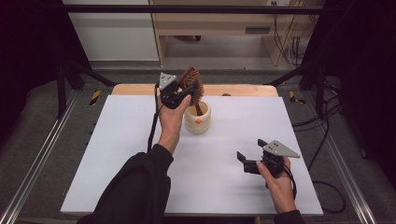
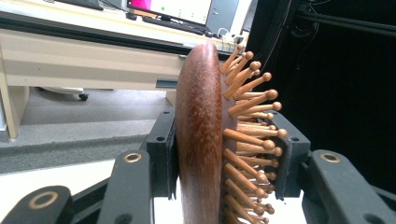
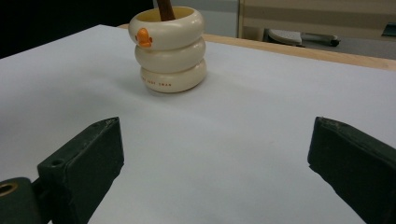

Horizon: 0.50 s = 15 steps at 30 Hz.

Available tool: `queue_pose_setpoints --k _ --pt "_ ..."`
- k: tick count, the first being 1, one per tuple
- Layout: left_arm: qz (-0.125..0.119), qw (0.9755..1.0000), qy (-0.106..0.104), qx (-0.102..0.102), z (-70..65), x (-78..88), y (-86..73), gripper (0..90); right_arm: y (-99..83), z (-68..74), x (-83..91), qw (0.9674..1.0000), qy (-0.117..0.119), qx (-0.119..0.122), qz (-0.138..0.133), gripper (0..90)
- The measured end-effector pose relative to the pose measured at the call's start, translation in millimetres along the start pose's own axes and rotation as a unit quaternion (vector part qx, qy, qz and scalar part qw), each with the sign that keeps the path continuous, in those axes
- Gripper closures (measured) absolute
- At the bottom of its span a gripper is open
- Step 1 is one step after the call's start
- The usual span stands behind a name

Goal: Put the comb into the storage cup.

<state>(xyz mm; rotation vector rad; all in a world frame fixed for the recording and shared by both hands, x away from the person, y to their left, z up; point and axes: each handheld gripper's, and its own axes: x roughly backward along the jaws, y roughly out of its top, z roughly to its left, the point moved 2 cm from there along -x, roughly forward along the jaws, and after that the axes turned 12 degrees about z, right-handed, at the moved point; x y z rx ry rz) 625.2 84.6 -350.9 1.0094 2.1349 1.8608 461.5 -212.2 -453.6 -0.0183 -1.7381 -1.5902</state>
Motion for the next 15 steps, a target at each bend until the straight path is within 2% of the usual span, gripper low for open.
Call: queue_pose_setpoints --k 15 --pt "0.001 1.0000 -0.002 0.001 -0.9 -1.8 -3.2 51.7 -0.1 0.7 -0.4 1.0000 0.002 -0.001 0.001 4.1"
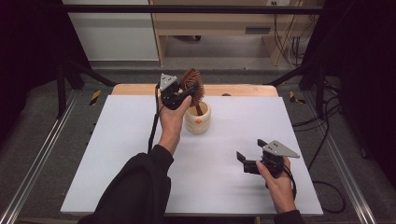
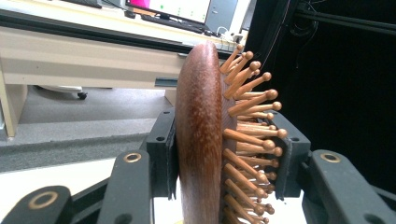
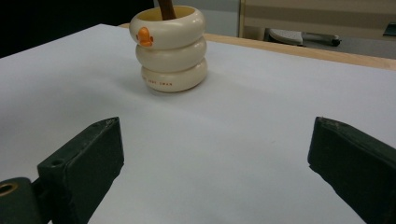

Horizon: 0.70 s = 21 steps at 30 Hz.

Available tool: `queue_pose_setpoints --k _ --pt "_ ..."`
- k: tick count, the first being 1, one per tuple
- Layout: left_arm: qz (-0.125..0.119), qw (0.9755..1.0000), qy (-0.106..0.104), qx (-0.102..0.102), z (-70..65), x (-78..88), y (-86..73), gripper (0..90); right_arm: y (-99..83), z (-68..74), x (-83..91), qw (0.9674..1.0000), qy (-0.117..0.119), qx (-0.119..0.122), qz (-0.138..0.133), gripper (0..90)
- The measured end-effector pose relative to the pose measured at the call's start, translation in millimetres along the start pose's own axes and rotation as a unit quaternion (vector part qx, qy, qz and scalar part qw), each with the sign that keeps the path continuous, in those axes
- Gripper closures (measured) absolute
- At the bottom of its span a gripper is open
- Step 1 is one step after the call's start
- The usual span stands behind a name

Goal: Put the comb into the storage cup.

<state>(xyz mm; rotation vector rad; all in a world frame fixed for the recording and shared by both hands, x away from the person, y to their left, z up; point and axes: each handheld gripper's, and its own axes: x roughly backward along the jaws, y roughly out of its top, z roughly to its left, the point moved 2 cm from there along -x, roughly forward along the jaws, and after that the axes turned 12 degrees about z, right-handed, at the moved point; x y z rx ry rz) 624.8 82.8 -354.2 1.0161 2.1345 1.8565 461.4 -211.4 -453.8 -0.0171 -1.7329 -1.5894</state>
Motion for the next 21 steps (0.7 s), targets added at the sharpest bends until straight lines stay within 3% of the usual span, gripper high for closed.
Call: queue_pose_setpoints --k 21 --pt "0.006 1.0000 -0.002 -0.002 -0.9 -3.8 -6.8 51.6 -0.4 0.7 -1.0 1.0000 0.001 0.002 0.001 4.1"
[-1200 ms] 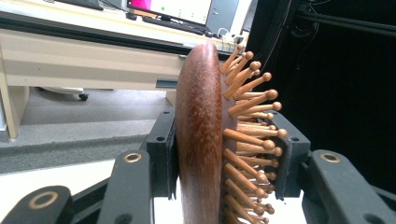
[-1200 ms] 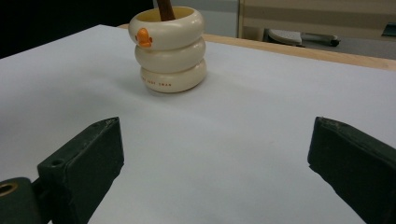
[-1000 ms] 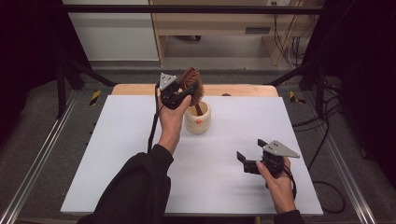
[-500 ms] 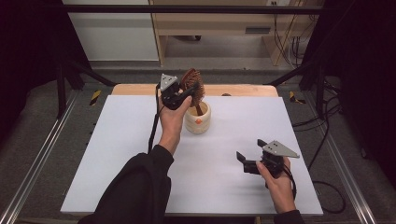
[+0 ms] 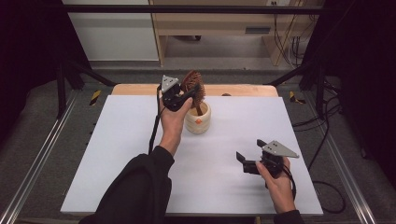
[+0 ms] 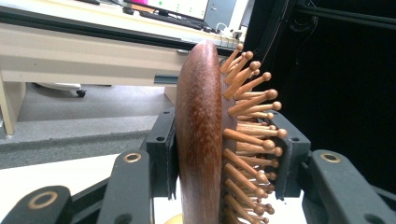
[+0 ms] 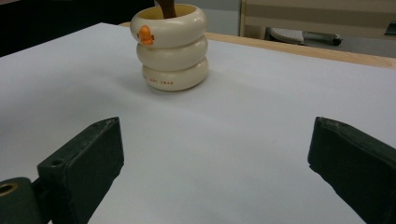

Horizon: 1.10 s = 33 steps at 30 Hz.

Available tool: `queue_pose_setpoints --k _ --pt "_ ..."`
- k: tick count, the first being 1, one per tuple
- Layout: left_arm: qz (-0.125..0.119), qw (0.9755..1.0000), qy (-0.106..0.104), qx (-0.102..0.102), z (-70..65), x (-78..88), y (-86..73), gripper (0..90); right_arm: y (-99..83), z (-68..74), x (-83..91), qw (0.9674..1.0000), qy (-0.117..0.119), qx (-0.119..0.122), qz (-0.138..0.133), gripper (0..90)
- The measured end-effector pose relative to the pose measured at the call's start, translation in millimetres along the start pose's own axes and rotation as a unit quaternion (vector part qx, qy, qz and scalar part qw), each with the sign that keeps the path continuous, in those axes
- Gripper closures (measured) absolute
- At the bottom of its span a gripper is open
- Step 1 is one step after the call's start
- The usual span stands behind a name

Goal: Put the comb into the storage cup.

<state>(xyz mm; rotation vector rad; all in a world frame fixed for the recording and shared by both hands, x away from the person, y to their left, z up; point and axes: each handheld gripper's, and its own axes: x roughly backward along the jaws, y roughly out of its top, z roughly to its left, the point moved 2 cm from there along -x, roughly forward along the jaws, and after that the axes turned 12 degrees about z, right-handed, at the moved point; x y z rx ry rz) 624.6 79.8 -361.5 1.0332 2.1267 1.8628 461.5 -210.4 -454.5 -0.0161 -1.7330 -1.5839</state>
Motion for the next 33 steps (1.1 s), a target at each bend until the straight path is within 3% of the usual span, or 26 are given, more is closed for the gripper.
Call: queue_pose_setpoints --k 33 --pt "0.003 1.0000 -0.004 0.006 -0.6 -3.4 -7.1 51.5 -0.4 0.5 -0.8 1.0000 0.001 0.003 0.003 4.0"
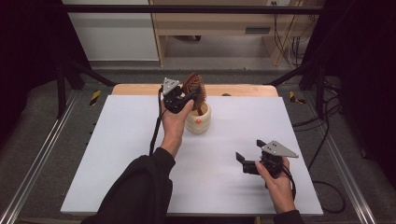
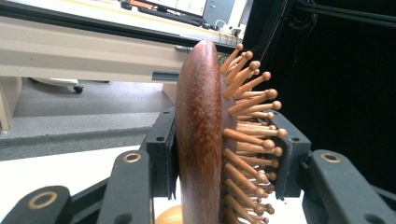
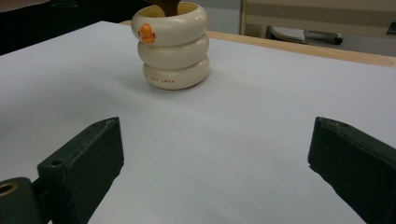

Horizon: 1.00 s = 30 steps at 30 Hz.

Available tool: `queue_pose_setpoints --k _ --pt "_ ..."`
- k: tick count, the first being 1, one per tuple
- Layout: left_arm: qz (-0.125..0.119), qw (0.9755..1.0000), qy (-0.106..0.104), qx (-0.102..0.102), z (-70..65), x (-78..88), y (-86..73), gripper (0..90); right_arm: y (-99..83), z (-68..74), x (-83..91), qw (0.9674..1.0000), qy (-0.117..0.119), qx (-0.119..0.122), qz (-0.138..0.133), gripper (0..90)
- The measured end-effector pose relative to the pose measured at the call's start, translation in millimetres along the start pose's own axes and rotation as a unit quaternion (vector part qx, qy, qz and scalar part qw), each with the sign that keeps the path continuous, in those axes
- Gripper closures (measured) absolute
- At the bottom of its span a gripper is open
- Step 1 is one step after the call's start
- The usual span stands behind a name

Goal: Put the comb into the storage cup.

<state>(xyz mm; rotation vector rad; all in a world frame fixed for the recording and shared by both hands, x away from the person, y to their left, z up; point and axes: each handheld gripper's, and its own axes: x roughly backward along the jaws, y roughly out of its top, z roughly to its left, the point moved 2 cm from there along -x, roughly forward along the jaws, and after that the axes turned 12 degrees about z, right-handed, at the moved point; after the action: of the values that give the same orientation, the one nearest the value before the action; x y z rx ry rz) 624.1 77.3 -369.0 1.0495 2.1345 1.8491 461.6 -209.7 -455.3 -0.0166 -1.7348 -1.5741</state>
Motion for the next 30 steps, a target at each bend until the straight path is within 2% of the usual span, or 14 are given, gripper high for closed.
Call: queue_pose_setpoints --k 17,30 --pt "0.002 1.0000 -0.001 0.007 4.7 0.5 -0.1 50.9 0.1 0.9 -0.4 1.0000 0.002 -0.001 0.000 4.0" --pt "0.012 0.9999 -0.003 -0.003 11.0 2.7 0.4 49.0 0.1 1.1 -0.7 1.0000 0.002 -0.001 0.000 4.0"
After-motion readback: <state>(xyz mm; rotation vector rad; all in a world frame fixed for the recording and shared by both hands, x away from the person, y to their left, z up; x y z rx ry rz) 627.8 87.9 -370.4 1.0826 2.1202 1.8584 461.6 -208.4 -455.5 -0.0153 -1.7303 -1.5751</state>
